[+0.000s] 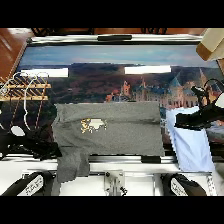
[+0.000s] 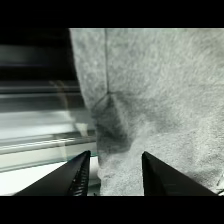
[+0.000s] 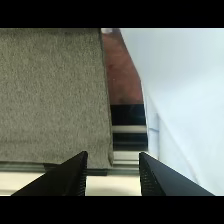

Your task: Fold the shirts.

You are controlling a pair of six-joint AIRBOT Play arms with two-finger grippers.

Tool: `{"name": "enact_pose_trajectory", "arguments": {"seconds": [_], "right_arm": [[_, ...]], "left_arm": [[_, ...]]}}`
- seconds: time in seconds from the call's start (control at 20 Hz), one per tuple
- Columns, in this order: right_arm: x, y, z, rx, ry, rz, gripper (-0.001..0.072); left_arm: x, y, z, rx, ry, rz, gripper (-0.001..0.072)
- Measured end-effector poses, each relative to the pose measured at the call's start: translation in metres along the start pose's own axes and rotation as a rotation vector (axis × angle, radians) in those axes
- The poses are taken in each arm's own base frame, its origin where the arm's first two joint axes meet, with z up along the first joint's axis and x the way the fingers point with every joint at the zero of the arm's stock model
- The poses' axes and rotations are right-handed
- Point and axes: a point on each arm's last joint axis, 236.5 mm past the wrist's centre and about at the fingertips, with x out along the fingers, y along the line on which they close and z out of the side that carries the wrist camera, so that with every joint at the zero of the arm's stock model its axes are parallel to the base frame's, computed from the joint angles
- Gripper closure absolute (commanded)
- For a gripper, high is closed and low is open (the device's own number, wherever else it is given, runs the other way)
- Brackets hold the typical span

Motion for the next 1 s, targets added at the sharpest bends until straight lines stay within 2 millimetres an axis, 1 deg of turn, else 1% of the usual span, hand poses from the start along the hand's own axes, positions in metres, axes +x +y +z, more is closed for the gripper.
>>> {"name": "enact_pose_trajectory", "arguments": {"seconds": [0.05, 0.1, 0.15, 0.2, 0.25, 0.3, 0.45, 0.55, 0.65, 0.75, 0.85, 1.0], "right_arm": [[0.002, 0.0, -0.004, 0.001, 0.018, 0.003, 0.0252], [0.005, 0.001, -0.01, 0.002, 0.04, 0.007, 0.0242], [0.01, 0.002, -0.016, 0.005, 0.064, 0.013, 0.0221], [0.016, 0.003, -0.023, 0.008, 0.091, 0.023, 0.0146], [0.022, 0.005, -0.03, 0.008, 0.119, 0.034, 0.0147], [0.029, 0.008, -0.038, 0.01, 0.145, 0.052, 0.0147], [0.047, 0.02, -0.054, -0.005, 0.2, 0.093, 0.0147], [0.058, 0.028, -0.061, -0.045, 0.218, 0.094, 0.0146], [0.07, 0.032, -0.066, -0.069, 0.228, 0.08, 0.0147], [0.083, 0.03, -0.074, -0.072, 0.257, 0.064, 0.0147], [0.096, 0.028, -0.087, -0.064, 0.307, 0.055, 0.0147], [0.11, 0.026, -0.101, -0.049, 0.358, 0.047, 0.0147]], "left_arm": [[0.001, -0.001, -0.001, 0.001, 0.01, -0.002, 0.0344], [0.003, -0.001, -0.002, 0.003, 0.02, -0.001, 0.0435], [0.005, -0.001, -0.003, 0.006, 0.032, 0.002, 0.0475], [0.007, -0.001, -0.004, 0.009, 0.042, 0.003, 0.0516], [0.008, -0.001, -0.004, 0.013, 0.05, 0.004, 0.0658], [0.01, -0.001, -0.003, 0.018, 0.051, 0.009, 0.068], [0.011, -0.003, -0.004, 0.027, 0.064, 0.011, 0.0682], [0.009, -0.003, 0.0, 0.034, 0.051, 0.016, 0.0682], [0.003, -0.005, 0.006, 0.046, 0.03, 0.02, 0.0682], [-0.004, -0.008, 0.011, 0.06, 0.009, 0.022, 0.0682], [-0.012, -0.011, 0.015, 0.073, -0.011, 0.023, 0.0682], [-0.018, -0.014, 0.017, 0.085, -0.026, 0.024, 0.0682]]}}
